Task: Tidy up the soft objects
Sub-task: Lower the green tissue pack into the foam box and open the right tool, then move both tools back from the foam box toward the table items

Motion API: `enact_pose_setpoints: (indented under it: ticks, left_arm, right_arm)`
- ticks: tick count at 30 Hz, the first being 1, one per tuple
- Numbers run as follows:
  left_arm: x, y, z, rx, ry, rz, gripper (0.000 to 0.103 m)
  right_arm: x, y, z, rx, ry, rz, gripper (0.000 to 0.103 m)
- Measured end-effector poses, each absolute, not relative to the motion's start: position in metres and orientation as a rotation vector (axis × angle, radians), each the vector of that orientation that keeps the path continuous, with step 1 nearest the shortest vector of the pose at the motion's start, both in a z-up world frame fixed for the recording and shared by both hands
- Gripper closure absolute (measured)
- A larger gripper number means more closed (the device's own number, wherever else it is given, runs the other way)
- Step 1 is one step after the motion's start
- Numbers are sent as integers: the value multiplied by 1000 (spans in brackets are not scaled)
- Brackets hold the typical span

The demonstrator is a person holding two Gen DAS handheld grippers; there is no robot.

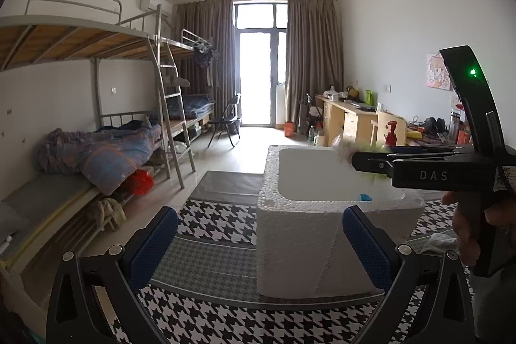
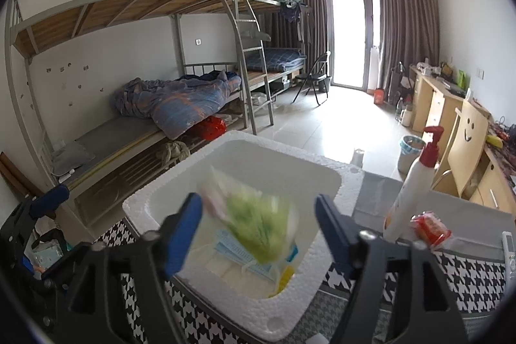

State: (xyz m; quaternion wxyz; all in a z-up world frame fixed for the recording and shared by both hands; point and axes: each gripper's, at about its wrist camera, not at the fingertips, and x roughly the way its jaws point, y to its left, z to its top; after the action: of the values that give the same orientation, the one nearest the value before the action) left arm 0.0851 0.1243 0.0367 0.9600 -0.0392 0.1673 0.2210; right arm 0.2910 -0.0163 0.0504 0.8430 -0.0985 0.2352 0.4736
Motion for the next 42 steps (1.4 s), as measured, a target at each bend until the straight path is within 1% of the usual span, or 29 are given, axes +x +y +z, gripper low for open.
enact_pose_setpoints:
  ticks: [9,17,31,35,42]
  left_arm:
    - [86,124,37,-78,339,444,1]
    - [86,120,37,-79,343,434,1]
    - [84,106,47,-82,316,415,1]
    - [84,98,50,-71,306,403,1]
    - [84,87,53,-74,298,385,1]
  right_arm:
    - [285,-26,57,-192,475,1000,13]
    - [278,-36,65,-180,444,1007,8]
    - [274,-65,72,-147,397,988,7]
    - [271,-78,71,-127,368,978,1]
    - [273,-91,73,-107,362,971,1]
